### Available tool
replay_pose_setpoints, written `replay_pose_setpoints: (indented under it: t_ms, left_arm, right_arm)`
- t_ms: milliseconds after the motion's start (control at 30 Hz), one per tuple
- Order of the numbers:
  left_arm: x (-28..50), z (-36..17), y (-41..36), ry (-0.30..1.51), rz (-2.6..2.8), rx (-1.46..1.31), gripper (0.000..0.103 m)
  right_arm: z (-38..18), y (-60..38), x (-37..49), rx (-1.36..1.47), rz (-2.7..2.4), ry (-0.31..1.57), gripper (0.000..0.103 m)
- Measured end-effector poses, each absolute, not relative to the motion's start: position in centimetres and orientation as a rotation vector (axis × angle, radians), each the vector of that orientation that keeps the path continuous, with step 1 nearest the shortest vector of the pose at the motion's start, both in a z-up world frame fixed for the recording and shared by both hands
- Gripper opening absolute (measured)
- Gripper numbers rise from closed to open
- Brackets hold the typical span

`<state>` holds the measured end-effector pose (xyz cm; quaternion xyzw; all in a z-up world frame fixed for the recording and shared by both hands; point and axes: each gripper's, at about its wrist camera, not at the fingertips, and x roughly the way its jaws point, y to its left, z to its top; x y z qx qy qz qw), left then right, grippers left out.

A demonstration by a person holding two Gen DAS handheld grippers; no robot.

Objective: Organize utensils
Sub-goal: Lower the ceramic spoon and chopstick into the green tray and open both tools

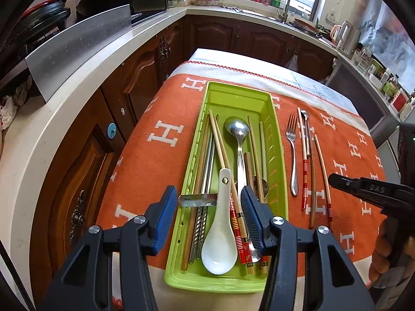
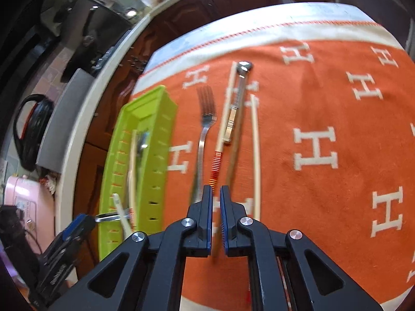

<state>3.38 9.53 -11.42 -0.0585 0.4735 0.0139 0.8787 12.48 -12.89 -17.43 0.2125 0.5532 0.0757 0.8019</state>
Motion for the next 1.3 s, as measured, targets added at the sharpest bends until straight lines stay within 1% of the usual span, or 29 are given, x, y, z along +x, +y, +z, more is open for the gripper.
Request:
replay_pose_setpoints:
  t_ms: [67,133,200,567,700,800,833,867,1067,1300]
  left_arm:
    - [3.1,-11.4,9.5,0.978,0.029,-0.126,0.051]
    - [3.0,-11.5,9.5,0.971,0.029,-0.133,0.056]
    - [3.0,-11.6,9.4,0.968,0.027,-0.133,0.057]
    - [3.2,-12.3,9.9,0.979,0.031,-0.156,0.057]
    - [3.3,-12.5,10.1,0.985,0.026,-0.161,0.058]
    - [3.3,-12.7,10.0,0.988,0.022,-0.165,0.058]
    - [3.3,-12.7,10.0,0.988,0.021,-0.167,0.058]
    - [3.3,-12.7,10.0,0.988,0.021,-0.168,0.058]
    - [3.1,-12.3,10.6,0.969,0.035,-0.179,0.058]
    - [3.2,-11.6,11.6,0.958,0.069,-0.178,0.058]
  right_arm:
    - [-17.9,-13.4,12.3,0.436,0.144,1.182,0.009]
    - [-17.9,-13.8,12.1,0.404,0.123,1.163,0.018]
    - [-17.9,-14.1,12.1,0.375,0.105,1.146,0.022]
    - [-20.4,-11.4,12.6,0.149,0.062,1.189,0.022]
    - [-20.7,-9.9,12.6,0.009,0.029,1.136,0.022]
    - [-20.9,-9.1,12.3,-0.069,0.018,1.094,0.018]
    - [-20.9,-9.0,12.2,-0.069,0.021,1.090,0.010]
    - [-20.9,-9.2,12.2,-0.060,0.022,1.088,0.007]
    - [-19.9,-11.1,12.1,0.117,0.028,1.130,0.005]
    - [-14.5,-10.9,11.6,0.292,0.140,1.110,0.005]
